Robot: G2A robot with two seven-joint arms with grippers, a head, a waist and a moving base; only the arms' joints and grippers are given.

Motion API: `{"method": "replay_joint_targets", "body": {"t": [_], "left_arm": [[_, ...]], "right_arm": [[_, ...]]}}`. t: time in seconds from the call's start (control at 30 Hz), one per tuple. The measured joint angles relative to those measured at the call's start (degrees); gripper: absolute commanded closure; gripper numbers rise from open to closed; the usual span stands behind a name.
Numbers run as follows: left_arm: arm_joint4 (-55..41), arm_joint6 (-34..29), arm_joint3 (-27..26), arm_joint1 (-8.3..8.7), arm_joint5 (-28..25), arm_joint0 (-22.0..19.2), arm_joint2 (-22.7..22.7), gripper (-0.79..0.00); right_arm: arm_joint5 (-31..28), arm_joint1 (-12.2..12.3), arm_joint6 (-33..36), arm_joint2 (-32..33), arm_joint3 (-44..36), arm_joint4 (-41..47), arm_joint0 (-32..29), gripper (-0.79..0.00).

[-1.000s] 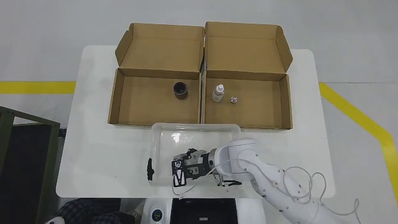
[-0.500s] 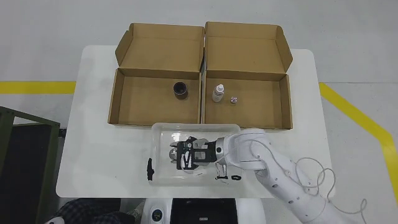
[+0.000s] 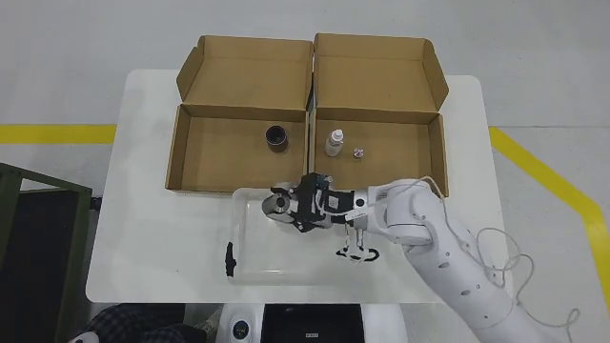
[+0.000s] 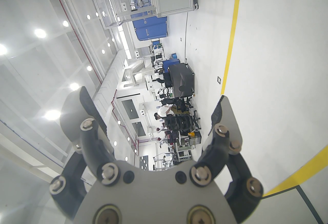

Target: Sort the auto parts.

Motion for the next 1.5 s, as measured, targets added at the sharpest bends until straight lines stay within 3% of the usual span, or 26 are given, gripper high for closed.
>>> {"method": "replay_joint_targets", "body": {"t": [0.3,0.9,1.5], "left_arm": [[0.0,0.0,0.0,0.0,0.0,0.0,0.0,-0.785],[0.0,0.0,0.0,0.0,0.0,0.0,0.0,-0.785],[0.0,0.0,0.0,0.0,0.0,0.0,0.0,-0.785]], "right_arm": [[1.9,0.1,-5.5,3.4,2.1,6.2,0.3,0.0],[3.2,0.0,-8.9,4.0,3.6,11.1,0.9,0.0],[8.7,-1.6,-3.2,-3.1,5.4,-3.7,8.9,0.0]]}}
